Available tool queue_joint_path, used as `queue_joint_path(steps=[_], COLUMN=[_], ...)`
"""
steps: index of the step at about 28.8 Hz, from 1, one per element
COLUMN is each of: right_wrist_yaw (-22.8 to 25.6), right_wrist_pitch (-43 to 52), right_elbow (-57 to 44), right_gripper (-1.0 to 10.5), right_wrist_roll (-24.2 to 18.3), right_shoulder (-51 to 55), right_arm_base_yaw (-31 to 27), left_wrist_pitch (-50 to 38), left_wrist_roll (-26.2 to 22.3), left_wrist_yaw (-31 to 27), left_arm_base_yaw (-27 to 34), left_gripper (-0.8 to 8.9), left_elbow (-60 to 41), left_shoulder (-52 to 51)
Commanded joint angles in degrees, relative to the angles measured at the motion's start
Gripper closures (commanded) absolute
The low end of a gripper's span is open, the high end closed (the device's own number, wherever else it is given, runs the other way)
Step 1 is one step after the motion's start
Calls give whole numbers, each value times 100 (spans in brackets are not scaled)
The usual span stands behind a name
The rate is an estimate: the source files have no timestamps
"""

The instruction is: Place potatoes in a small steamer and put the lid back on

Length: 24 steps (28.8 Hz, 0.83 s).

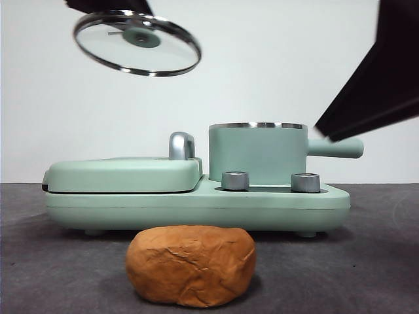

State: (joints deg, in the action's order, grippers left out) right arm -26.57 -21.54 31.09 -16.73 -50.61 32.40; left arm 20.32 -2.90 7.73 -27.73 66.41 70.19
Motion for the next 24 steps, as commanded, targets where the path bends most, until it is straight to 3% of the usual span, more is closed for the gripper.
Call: queue_joint_path(steps=[1,11,24], right_wrist_yaw=[79,234,262], right_wrist_pitch=[249,1314,2142], right_elbow=[85,85,229], right_gripper=[614,561,561], right_wrist_roll=[-74,-63,153], right_shoulder=[-337,-1703,-3012], right_arm_base_yaw=[332,1108,1399], left_wrist_pitch=[-136,-35,-26], left_wrist_roll=[83,81,81], left_wrist_yaw=[17,17,17], left_arm_base_yaw=[35,179,179], left_gripper=[804,804,804], left_elbow=[28,26,26], left_shoulder=[-190,-428,-428])
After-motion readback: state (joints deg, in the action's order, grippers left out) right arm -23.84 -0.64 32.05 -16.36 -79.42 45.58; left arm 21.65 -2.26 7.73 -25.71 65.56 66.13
